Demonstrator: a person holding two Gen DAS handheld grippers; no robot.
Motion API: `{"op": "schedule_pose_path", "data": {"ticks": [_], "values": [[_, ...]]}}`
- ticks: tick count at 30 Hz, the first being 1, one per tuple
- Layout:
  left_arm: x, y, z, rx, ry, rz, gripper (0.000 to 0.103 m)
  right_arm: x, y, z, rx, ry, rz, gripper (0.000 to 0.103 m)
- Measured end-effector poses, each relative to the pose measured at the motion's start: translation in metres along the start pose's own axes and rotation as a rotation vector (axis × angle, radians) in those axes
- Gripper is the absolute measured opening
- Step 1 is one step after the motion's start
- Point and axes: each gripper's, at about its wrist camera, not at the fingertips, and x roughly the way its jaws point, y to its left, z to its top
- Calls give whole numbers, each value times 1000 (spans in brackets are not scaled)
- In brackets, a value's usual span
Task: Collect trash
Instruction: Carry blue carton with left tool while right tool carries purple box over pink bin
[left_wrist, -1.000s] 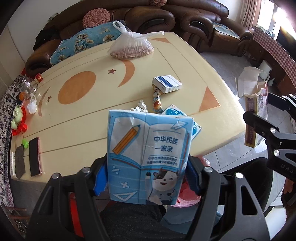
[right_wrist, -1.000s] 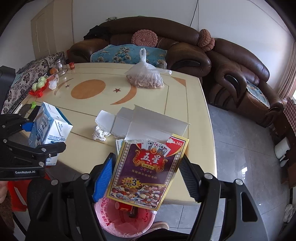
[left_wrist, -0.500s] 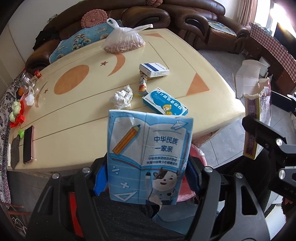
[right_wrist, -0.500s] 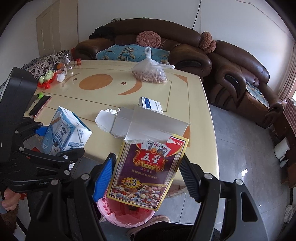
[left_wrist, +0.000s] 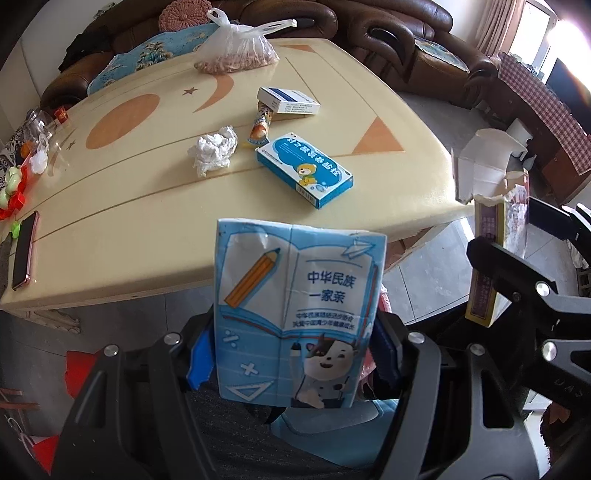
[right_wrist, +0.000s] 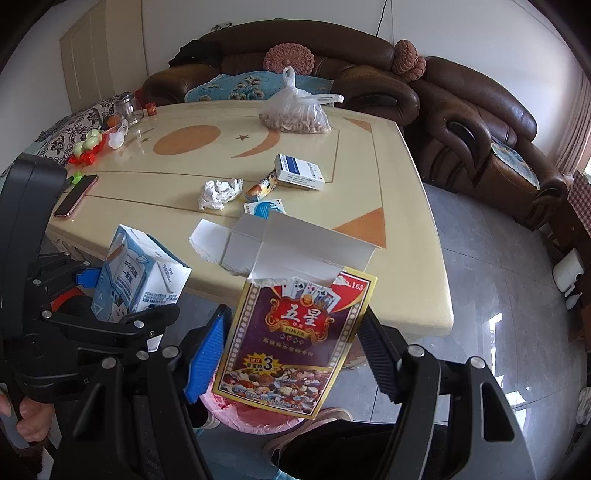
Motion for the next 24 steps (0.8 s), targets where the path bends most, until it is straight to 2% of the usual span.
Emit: {"op": "schedule_pose_path", "data": {"ticks": [6, 10, 13, 24], "values": [[27, -9, -18, 16, 47, 14, 67, 20, -2, -13, 18, 39, 15, 67], [53, -10, -32, 2, 119, -10, 67, 35, -3, -23, 36, 69, 37, 67], [73, -12, -42, 7, 168, -10, 67, 44, -4, -31, 39, 81, 22, 67], [122, -8, -59, -46, 242, -10, 67, 90, -10, -59, 81, 162, 45, 67]]}}
